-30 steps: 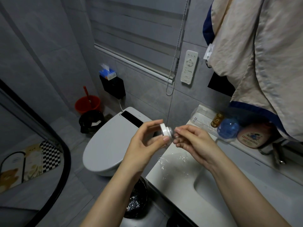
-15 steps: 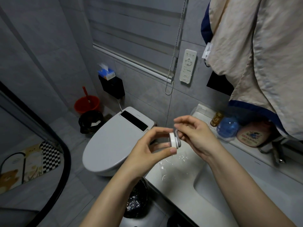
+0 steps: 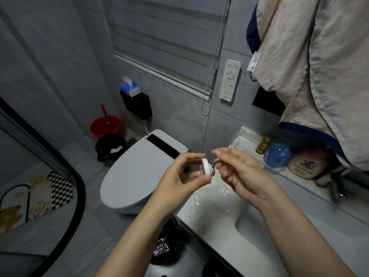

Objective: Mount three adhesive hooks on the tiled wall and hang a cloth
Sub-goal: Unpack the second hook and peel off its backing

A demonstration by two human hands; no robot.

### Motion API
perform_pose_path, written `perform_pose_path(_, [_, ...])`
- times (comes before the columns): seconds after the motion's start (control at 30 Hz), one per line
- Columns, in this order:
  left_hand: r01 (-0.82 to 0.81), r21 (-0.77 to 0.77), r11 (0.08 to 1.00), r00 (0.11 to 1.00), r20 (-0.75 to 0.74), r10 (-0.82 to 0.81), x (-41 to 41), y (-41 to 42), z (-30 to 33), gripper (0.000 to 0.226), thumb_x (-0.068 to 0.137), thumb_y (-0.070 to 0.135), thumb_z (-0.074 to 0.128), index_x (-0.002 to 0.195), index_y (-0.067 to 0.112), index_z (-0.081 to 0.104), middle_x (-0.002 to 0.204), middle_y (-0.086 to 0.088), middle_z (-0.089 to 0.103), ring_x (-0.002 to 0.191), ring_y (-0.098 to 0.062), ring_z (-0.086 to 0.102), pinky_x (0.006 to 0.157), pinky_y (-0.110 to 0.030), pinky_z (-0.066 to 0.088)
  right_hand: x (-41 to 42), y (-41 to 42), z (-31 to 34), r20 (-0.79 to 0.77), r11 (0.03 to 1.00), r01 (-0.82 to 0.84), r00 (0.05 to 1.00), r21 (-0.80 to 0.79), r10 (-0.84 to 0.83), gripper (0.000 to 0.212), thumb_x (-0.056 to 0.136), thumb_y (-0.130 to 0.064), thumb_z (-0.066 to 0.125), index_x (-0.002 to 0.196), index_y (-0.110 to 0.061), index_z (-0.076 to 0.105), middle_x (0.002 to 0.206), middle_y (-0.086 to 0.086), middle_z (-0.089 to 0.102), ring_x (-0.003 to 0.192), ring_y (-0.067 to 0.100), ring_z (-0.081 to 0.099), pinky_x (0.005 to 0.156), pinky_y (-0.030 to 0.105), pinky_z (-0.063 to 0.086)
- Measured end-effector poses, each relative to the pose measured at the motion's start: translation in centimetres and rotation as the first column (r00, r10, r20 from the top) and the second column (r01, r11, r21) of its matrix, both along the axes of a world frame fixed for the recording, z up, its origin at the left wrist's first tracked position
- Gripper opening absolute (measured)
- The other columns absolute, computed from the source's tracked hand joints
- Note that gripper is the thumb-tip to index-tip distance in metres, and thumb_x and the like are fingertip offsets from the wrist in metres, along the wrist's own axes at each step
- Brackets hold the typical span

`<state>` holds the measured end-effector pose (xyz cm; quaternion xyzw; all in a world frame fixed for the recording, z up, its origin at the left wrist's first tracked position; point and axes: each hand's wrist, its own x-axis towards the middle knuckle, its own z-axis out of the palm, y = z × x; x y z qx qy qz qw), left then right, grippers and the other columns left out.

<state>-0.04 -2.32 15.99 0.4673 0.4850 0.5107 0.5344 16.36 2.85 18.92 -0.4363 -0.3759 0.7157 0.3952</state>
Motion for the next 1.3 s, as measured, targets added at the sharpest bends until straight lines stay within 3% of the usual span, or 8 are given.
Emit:
perform_pose_path(0.2, [0.016, -0.12, 0.993, 0.984, 0.18, 0.006, 0.3, -0.6, -0.2, 0.037, 0.084, -0.001, 0.072, 0.117, 0.012, 0.063, 0.117, -0.014, 0.064, 0.096, -0.027, 0.072, 0.085, -0.042, 0.059, -0.2, 0.8, 0.1, 0.247, 0.979, -0.01, 0.968, 0.205, -0.041, 0.016, 0.086, -0.021, 0.071, 0.09, -0.006, 0.07, 0.059, 0.01, 0.056, 0.046, 0.014, 0.045, 0.047, 0.018, 0.04])
perform_pose_path(0.47, [0.014, -0.188, 0.982, 0.993, 0.121, 0.009, 0.1, -0.8, -0.5, 0.032, 0.087, 0.002, 0.069, 0.117, 0.012, 0.065, 0.106, -0.012, 0.063, 0.088, -0.015, 0.071, 0.086, -0.045, 0.06, -1.3, 0.1, -1.4, 0.367, 0.932, -0.066, 0.927, 0.357, -0.075, 0.035, 0.098, -0.021, 0.056, 0.082, 0.007, 0.07, 0.055, 0.014, 0.058, 0.044, 0.013, 0.051, 0.05, 0.018, 0.046])
perform_pose_path(0.7, [-0.001, -0.159, 0.987, 1.0, 0.025, 0.005, -1.2, -0.3, -1.0, 0.04, 0.087, 0.004, 0.071, 0.124, 0.018, 0.065, 0.117, -0.008, 0.069, 0.097, -0.013, 0.069, 0.077, -0.02, 0.052, -0.9, -0.9, -2.3, 0.299, 0.949, -0.061, 0.954, 0.308, -0.035, 0.005, 0.085, -0.005, 0.072, 0.087, 0.0, 0.074, 0.07, 0.013, 0.071, 0.064, 0.015, 0.068, 0.062, 0.021, 0.056])
perform_pose_path(0.87, [-0.203, -0.163, 0.965, 0.979, -0.005, 0.205, -0.8, 0.4, -1.1, 0.044, 0.083, 0.016, 0.075, 0.125, 0.017, 0.065, 0.119, 0.001, 0.07, 0.11, -0.005, 0.065, 0.097, -0.029, 0.052, -1.4, -1.7, -2.4, 0.147, 0.974, 0.077, 0.983, 0.215, -0.11, 0.002, 0.085, 0.001, 0.069, 0.086, 0.001, 0.071, 0.076, 0.017, 0.074, 0.071, 0.018, 0.072, 0.066, 0.019, 0.057])
perform_pose_path(0.97, [-0.264, -0.143, 0.954, 0.958, 0.077, 0.277, 0.1, 0.4, -1.1, 0.044, 0.081, 0.022, 0.08, 0.123, 0.019, 0.066, 0.115, 0.0, 0.072, 0.112, -0.012, 0.066, 0.103, -0.036, 0.05, -2.3, -2.3, -2.7, -0.016, 0.976, 0.192, 0.981, 0.101, -0.191, 0.006, 0.084, 0.004, 0.068, 0.083, -0.002, 0.07, 0.08, 0.017, 0.073, 0.076, 0.02, 0.072, 0.072, 0.024, 0.059])
perform_pose_path(1.1, [-0.246, -0.166, 0.955, 0.913, 0.292, 0.286, 0.8, 0.3, -0.6, 0.052, 0.08, 0.017, 0.078, 0.128, 0.018, 0.058, 0.115, -0.012, 0.072, 0.11, -0.021, 0.069, 0.096, -0.03, 0.053, -2.8, -3.1, -2.7, -0.101, 0.988, 0.154, 0.983, 0.028, -0.151, 0.008, 0.082, 0.004, 0.068, 0.081, -0.004, 0.071, 0.087, 0.017, 0.074, 0.085, 0.024, 0.072, 0.084, 0.038, 0.06])
perform_pose_path(1.17, [-0.235, -0.167, 0.958, 0.884, 0.374, 0.282, 0.8, 0.2, -0.3, 0.06, 0.077, 0.019, 0.081, 0.131, 0.015, 0.053, 0.115, -0.016, 0.071, 0.105, -0.023, 0.07, 0.09, -0.028, 0.056, -2.5, -3.3, -2.4, -0.073, 0.994, 0.104, 0.992, 0.026, -0.102, 0.005, 0.082, -0.002, 0.069, 0.081, -0.006, 0.073, 0.089, 0.018, 0.073, 0.086, 0.024, 0.07, 0.08, 0.04, 0.061])
perform_pose_path(1.3, [-0.266, -0.114, 0.957, 0.883, 0.369, 0.289, 0.7, -0.1, 0.2, 0.056, 0.073, 0.016, 0.073, 0.123, 0.002, 0.054, 0.115, -0.014, 0.071, 0.102, -0.02, 0.071, 0.083, -0.026, 0.056, -1.8, -2.6, -1.7, 0.042, 0.966, 0.178, 0.981, 0.185, -0.189, 0.003, 0.087, -0.006, 0.067, 0.085, -0.004, 0.067, 0.074, 0.003, 0.068, 0.072, 0.015, 0.064, 0.063, 0.026, 0.054])
